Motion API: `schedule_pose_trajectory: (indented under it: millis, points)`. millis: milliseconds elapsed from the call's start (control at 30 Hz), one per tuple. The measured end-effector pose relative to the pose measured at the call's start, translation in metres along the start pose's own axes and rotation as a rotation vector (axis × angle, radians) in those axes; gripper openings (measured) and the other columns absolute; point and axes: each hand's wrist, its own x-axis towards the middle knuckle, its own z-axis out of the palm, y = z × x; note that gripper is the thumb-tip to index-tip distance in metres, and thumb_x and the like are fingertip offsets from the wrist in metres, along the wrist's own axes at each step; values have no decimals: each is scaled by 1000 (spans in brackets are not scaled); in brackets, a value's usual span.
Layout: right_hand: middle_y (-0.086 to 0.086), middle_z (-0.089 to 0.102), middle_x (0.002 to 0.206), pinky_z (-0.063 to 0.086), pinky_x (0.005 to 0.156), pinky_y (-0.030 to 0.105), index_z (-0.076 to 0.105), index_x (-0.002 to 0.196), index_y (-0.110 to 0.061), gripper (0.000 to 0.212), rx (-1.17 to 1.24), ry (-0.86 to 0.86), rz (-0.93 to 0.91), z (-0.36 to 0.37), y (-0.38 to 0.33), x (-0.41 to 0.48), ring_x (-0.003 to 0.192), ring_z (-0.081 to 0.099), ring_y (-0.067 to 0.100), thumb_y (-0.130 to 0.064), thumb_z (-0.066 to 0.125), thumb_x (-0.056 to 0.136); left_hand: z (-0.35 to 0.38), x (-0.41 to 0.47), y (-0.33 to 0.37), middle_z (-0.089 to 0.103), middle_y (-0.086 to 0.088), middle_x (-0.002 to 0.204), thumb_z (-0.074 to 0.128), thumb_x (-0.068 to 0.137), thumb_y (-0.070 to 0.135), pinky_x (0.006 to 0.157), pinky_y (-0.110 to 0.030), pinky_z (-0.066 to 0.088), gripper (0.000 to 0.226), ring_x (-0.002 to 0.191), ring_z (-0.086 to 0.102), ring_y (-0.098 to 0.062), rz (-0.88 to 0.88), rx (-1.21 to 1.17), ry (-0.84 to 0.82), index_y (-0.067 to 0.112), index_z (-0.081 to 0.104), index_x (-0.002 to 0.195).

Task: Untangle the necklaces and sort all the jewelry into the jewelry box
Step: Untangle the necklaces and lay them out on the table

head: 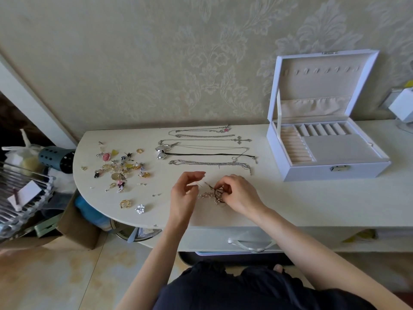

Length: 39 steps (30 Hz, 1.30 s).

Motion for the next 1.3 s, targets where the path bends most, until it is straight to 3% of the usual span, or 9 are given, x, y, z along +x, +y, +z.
schedule_pose_trajectory:
  millis: [133,300,433,533,733,833,1000,1100,1300]
  points:
    - [-5,62,82,44,71,29,67,82,-24,15,154,90,51,0,2,-1,78,55,14,-10,62,77,1,1,-16,52,3,108,46,64,-9,80,-26,41,37,103,48,-16,100,411,-24,16,63,85]
    - [-6,58,63,46,68,29,65,75,-20,13,422,168,98,-7,-4,-3,61,50,10,-7,63,76,5,-1,-8,55,13,76,46,62,20,78,-36,39,13,83,48,-18,24,490,-66,26,51,71]
    - [-5,58,66,45,68,27,66,77,-19,14,479,171,121,-10,-4,-2,61,51,10,-6,61,77,12,0,-18,54,8,98,59,76,29,79,-25,24,21,100,42,-18,73,744,-192,26,63,97]
    - [-6,58,68,43,64,22,66,81,-20,17,501,207,137,-11,0,-2,61,52,8,-5,58,80,9,4,-22,54,0,101,67,82,27,79,-25,25,17,101,42,-21,92,792,-143,19,65,96]
    - [-1,59,71,49,66,27,62,81,-17,30,664,312,128,-17,4,-4,66,66,14,7,44,83,5,0,-17,60,9,80,67,83,13,75,-33,42,13,84,57,-20,29,474,-38,20,57,79]
    - [-4,58,72,53,67,39,61,82,-20,29,696,346,137,-15,7,-3,65,64,23,4,44,86,4,-4,-5,66,6,74,62,87,7,67,-18,44,12,70,60,-4,-14,209,17,14,56,79]
    - [-2,60,83,46,56,20,61,86,-12,21,685,373,77,-16,6,-4,50,51,8,3,47,91,6,-4,1,62,-2,76,55,92,5,70,-22,49,9,72,62,-14,-88,-152,77,8,56,84]
    - [-7,56,71,38,52,11,61,85,-12,22,663,390,62,-15,8,-4,49,46,4,5,48,90,3,-3,2,60,-3,79,51,94,6,64,-19,47,13,71,58,-12,-148,-280,149,11,55,83]
    - [-9,56,77,38,64,18,65,80,-22,25,539,313,113,-12,10,-3,63,50,-2,0,57,84,2,-3,3,59,-3,72,46,96,4,52,-18,41,15,55,54,-9,-198,-374,135,8,52,83]
